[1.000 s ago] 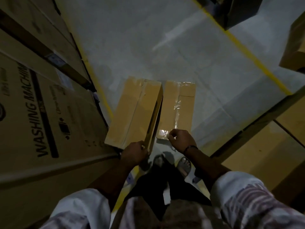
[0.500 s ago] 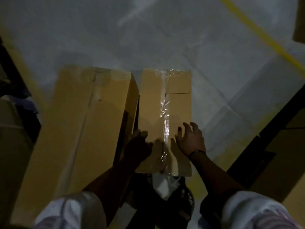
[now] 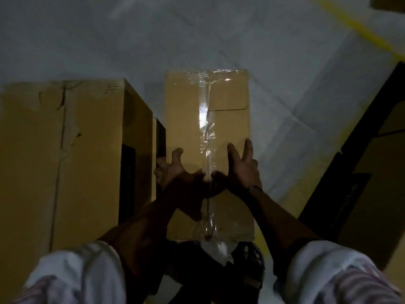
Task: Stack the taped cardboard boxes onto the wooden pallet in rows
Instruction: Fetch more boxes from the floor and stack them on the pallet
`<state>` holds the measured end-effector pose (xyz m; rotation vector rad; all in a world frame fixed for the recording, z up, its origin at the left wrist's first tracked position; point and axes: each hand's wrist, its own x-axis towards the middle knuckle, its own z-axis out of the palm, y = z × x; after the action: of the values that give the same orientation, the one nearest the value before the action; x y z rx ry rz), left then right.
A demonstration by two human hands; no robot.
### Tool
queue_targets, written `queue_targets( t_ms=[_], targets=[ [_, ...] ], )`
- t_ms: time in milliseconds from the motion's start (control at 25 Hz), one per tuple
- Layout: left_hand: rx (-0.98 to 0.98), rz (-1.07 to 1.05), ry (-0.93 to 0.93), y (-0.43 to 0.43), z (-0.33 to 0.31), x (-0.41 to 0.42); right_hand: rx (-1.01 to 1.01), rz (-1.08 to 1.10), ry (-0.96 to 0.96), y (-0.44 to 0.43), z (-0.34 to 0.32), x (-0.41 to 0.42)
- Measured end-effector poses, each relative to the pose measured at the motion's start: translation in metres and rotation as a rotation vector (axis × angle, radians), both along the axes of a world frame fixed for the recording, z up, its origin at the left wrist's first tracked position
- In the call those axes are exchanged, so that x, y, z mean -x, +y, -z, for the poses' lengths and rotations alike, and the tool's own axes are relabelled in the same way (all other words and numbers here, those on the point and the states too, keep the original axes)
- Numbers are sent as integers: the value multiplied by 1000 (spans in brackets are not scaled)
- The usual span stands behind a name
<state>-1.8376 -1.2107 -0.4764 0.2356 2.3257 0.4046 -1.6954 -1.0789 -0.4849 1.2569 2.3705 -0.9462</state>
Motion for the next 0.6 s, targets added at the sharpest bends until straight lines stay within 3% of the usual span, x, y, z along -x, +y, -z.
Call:
queue_targets(
  t_ms=[120,280,400,600],
  targets=[
    [-167,72,-43,-3,-63,-21,-80,16,-25,-2,-61,-27],
    [-150,171,84,13,-183,-57,-229,53,-67,9,-186,-56],
    [-143,274,78,27,-270,-89,-351,140,-65,14,-287,-86],
    [-207,495,115,41,-367,-161,-413,349,-95,-1,-386,-173]
  ],
)
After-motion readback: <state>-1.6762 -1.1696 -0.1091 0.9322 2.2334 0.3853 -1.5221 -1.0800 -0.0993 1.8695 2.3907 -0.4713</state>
